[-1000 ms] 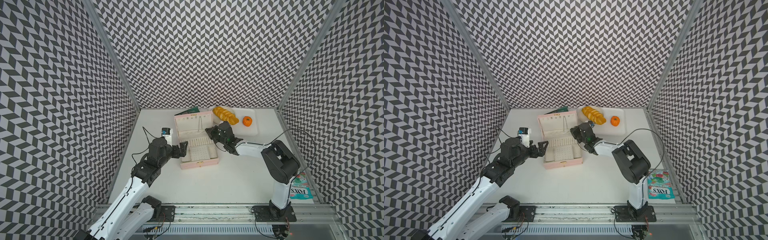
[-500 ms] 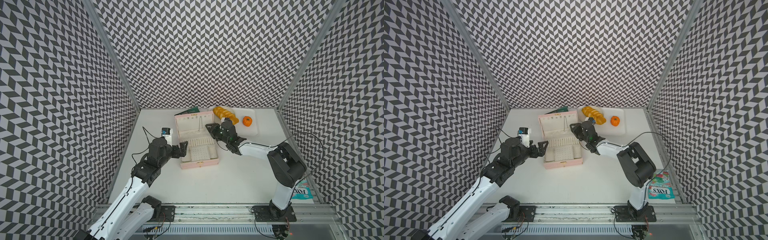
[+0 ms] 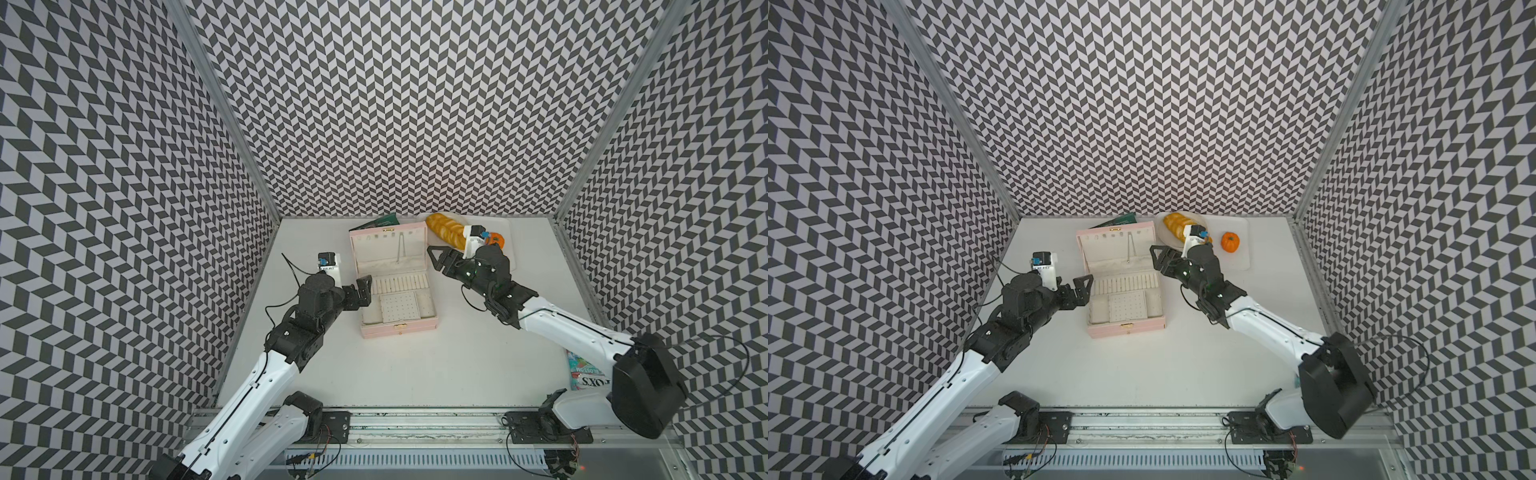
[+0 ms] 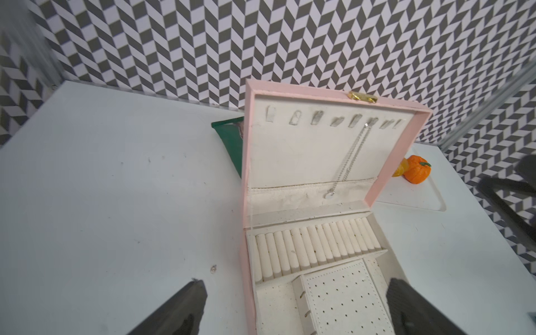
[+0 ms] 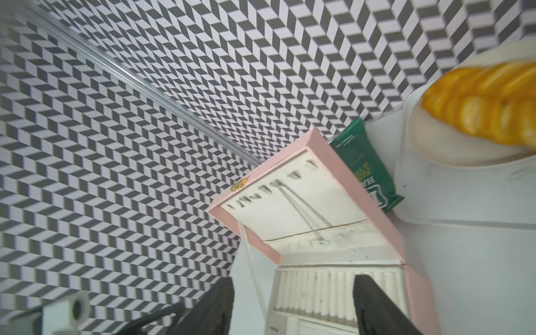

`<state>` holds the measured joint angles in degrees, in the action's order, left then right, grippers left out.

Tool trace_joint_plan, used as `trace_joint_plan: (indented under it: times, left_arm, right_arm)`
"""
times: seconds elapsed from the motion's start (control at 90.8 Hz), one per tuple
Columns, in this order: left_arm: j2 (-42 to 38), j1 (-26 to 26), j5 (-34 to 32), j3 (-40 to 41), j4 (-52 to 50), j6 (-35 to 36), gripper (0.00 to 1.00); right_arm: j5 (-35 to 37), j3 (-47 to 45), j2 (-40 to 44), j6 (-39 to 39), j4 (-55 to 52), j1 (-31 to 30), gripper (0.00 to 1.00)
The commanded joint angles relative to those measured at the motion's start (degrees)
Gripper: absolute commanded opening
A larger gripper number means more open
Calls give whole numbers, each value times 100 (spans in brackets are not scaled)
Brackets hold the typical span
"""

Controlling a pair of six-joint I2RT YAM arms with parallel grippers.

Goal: Put jewelry chain into jewelry box
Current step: Reset both arms

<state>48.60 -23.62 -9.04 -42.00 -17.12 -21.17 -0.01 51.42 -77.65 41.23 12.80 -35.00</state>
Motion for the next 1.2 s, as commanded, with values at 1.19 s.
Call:
trace_joint_plan:
  times: [1.19]
  left_arm:
    - [3909, 2167, -71, 2590, 8510, 2062, 100]
  right_arm:
    - [1938, -3610, -899, -4386, 5874, 2662, 100]
